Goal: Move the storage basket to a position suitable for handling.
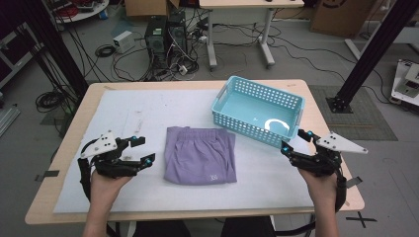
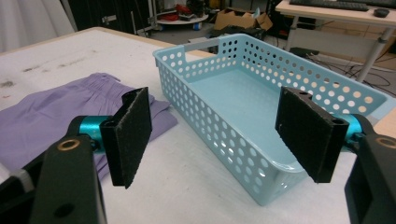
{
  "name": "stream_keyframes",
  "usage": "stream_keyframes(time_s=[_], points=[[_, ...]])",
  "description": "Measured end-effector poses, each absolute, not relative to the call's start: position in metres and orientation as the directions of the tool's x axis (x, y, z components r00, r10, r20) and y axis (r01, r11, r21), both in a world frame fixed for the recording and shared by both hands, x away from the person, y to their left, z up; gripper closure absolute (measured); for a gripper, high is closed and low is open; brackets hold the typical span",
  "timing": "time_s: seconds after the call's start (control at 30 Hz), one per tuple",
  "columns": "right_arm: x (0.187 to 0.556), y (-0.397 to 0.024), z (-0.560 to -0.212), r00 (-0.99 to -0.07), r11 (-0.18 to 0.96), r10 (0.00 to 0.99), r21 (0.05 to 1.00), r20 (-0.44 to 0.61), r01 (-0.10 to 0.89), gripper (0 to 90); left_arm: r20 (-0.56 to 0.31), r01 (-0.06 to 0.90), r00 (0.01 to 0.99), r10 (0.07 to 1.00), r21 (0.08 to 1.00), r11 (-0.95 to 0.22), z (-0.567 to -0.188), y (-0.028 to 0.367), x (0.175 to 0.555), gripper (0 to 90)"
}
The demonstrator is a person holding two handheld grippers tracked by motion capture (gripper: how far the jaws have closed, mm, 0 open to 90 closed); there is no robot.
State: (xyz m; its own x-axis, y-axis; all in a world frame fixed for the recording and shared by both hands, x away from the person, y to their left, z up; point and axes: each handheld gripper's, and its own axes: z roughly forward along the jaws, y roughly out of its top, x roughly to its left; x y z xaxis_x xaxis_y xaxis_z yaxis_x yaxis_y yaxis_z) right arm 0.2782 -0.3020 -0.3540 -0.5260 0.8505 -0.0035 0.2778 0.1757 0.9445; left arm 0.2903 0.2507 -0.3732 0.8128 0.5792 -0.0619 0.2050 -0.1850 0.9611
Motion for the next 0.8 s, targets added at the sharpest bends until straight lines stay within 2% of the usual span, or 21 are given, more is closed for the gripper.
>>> stream_keyframes(time_s=[0.47,0.8], points=[[0.277,-0.3035,-0.3525,-0.519,0.17,0.854,0.95,-0.01,0.261,27.7,-0.06,0.206,0.826,0.561,0.958,-0.201,-0.3777,0.2455,0.2936,28.1],[0.2781,-0.3078,-0.3539,-0.501,0.153,0.866,0.952,0.001,0.267,27.7,-0.094,0.225,0.837,0.539,0.957,-0.184,-0.3773,0.2407,0.299,28.1]])
